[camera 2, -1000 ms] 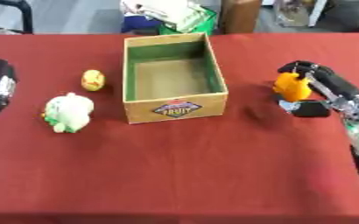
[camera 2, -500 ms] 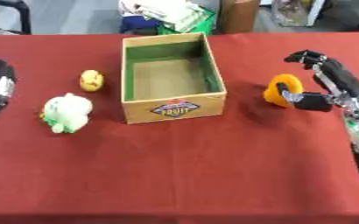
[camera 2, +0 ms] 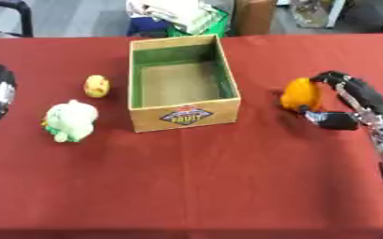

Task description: Pick up objects on the table and place them in the box.

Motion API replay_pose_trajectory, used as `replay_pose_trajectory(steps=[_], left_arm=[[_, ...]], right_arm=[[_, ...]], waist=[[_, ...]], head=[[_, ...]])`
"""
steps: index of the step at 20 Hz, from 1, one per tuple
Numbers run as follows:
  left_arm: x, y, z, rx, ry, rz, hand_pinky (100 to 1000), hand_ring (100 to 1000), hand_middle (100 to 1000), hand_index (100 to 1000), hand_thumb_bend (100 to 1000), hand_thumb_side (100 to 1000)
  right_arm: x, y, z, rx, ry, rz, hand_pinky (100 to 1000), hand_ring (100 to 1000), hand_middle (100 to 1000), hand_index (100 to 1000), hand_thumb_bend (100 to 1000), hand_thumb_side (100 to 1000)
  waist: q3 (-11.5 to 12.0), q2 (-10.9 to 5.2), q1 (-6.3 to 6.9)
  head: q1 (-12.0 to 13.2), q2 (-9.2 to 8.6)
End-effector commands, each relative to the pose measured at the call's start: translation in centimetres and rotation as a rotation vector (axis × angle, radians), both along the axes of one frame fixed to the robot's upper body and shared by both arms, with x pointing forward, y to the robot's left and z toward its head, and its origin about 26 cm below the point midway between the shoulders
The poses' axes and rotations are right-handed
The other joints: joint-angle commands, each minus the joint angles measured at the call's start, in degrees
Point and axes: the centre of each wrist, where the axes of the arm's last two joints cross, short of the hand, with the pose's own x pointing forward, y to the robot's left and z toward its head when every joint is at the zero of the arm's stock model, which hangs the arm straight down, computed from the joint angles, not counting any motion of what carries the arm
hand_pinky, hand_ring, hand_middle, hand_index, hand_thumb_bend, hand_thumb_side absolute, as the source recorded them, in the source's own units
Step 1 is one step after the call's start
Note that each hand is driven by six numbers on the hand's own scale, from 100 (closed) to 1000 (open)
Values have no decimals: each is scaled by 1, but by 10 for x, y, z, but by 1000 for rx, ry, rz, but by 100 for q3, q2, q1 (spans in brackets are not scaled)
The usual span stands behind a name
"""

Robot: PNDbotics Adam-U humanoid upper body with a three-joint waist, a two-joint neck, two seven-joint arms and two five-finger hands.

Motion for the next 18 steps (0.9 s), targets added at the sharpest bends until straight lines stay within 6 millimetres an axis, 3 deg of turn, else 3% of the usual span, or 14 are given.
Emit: replay_pose_trajectory(steps=[1, 2, 3, 4, 5, 6, 8, 12, 18], left_arm=[[0, 3, 8, 6, -22, 1, 715, 590, 539, 671, 229, 204], [0, 3, 7, 6, -22, 1, 715, 590, 539, 671, 229, 204], [0, 3, 7, 6, -21, 1, 715, 590, 539, 671, 229, 204], [0, 3, 7, 6, -21, 2, 715, 590, 539, 671, 229, 204], [0, 3, 7, 6, -21, 2, 715, 590, 539, 671, 229, 204], [0, 3, 7, 6, -21, 2, 715, 590, 539, 671, 229, 204], [0, 3, 7, 6, -20, 3, 715, 590, 539, 671, 228, 204], [0, 3, 8, 6, -22, 1, 715, 590, 538, 670, 228, 203], [0, 2, 7, 7, -20, -4, 715, 590, 538, 670, 228, 204]], right_arm=[[4, -6, 12, -32, -16, -7, 655, 713, 730, 826, 151, 540], [4, -5, 13, -29, -23, -7, 611, 632, 631, 772, 100, 484], [5, -4, 15, -23, -36, -7, 596, 611, 604, 753, 100, 464], [6, -3, 17, -13, -55, -9, 535, 533, 503, 655, 100, 395], [7, -2, 19, 1, -80, -11, 512, 506, 466, 605, 100, 368], [8, 0, 22, 17, -109, -13, 454, 449, 369, 484, 100, 314], [9, 3, 26, 61, -176, -13, 404, 400, 282, 382, 100, 271], [15, 15, 42, 148, -294, 30, 391, 384, 243, 334, 100, 240], [30, 53, 93, 211, -394, 217, 405, 397, 253, 345, 100, 229]], waist=[[4, -73, -2], [5, -76, 0], [6, -77, 1], [8, -79, 2], [11, -79, 3], [13, -80, 2], [16, -81, 1], [25, -83, -4], [47, -94, -4]], head=[[-22, 15], [-23, 14], [-24, 13], [-25, 13], [-25, 12], [-24, 13], [-22, 14], [-15, 18], [-40, 27]])
